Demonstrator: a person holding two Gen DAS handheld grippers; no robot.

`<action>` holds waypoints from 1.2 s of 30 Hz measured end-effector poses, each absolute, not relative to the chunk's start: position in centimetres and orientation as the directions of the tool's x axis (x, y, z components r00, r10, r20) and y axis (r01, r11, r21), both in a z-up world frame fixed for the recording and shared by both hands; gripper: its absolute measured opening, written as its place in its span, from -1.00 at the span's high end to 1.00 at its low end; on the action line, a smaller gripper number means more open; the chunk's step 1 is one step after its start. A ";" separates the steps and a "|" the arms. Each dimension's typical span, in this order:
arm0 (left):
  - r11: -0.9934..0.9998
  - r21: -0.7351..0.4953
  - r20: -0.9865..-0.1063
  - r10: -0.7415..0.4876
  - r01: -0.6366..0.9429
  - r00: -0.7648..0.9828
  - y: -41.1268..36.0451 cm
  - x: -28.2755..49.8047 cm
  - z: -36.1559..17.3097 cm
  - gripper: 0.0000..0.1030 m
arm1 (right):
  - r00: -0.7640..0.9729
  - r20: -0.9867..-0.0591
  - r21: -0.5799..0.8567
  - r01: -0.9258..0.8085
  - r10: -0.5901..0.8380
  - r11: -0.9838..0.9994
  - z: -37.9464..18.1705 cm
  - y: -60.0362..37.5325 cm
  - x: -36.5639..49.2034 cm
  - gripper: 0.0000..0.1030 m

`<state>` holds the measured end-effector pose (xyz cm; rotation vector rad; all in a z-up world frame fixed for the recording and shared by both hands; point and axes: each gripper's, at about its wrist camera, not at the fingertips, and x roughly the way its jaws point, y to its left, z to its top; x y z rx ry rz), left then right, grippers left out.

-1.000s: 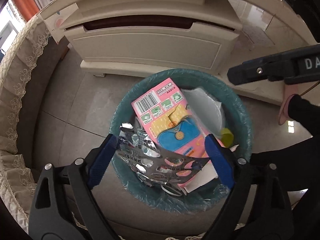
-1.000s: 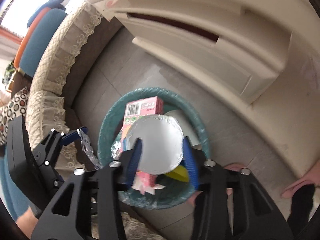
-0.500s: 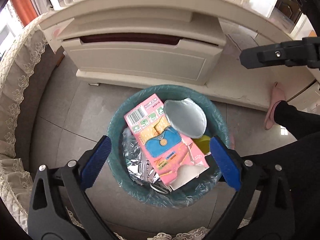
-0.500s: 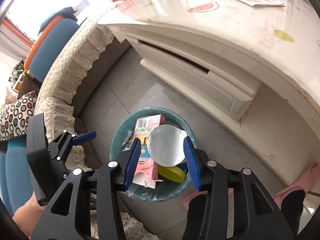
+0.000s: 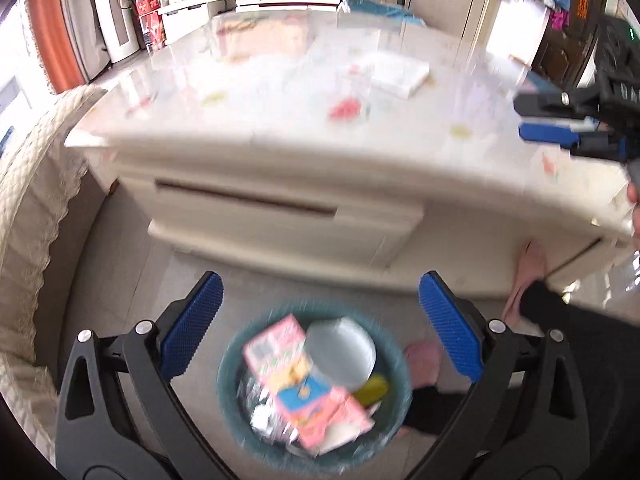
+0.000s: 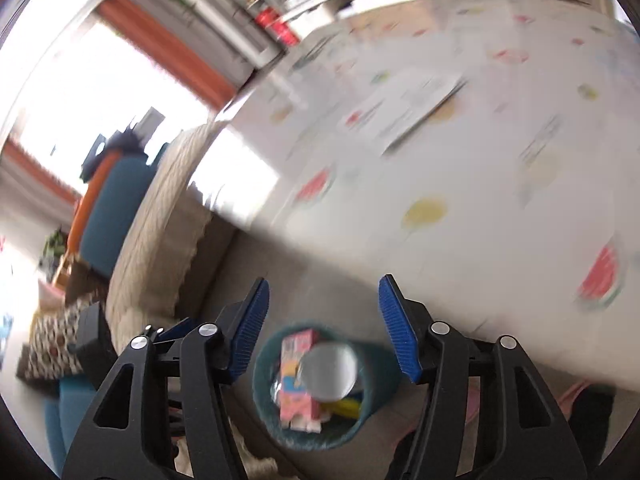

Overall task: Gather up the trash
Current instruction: 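Move both grippers back to the KIDS BICYCLE manual on the table, then grasp the manual edge with the left gripper while the right gripper grasps its other edge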

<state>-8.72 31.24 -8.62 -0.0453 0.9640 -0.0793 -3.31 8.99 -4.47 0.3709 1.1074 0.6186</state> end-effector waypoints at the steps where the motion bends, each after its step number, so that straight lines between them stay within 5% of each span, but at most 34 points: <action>1: 0.994 -0.101 -0.812 -0.111 0.051 0.573 31.2 -7.4 -7.9 -0.87 | 0.317 -0.712 0.568 -0.263 0.626 0.780 -4.0 8.3 -2.0 -0.25; 8: 0.986 -0.152 -0.803 -0.159 0.062 0.574 29.2 3.3 -5.7 -0.87 | 0.353 -0.734 0.564 -0.158 0.580 0.811 -4.4 5.2 7.6 -0.36; 17: 0.982 -0.132 -0.862 -0.179 0.132 0.473 24.7 13.3 -9.5 -0.87 | 0.307 -0.764 0.551 -0.149 0.568 0.821 -8.3 5.2 16.7 -0.36; 32: 0.966 -0.176 -0.856 -0.246 0.189 0.455 22.7 14.9 -11.6 -0.89 | 0.224 -0.746 0.553 -0.317 0.628 0.770 -10.1 9.7 19.0 -0.46; 35: 0.967 -0.158 -0.849 -0.237 0.201 0.472 22.2 14.6 -11.6 -0.87 | 0.192 -0.756 0.540 -0.360 0.626 0.761 -10.2 10.5 18.7 -0.18; 36: 0.966 -0.152 -0.846 -0.237 0.210 0.477 22.1 14.4 -11.6 -0.86 | 0.157 -0.754 0.568 -0.332 0.638 0.753 -10.8 10.7 18.7 0.27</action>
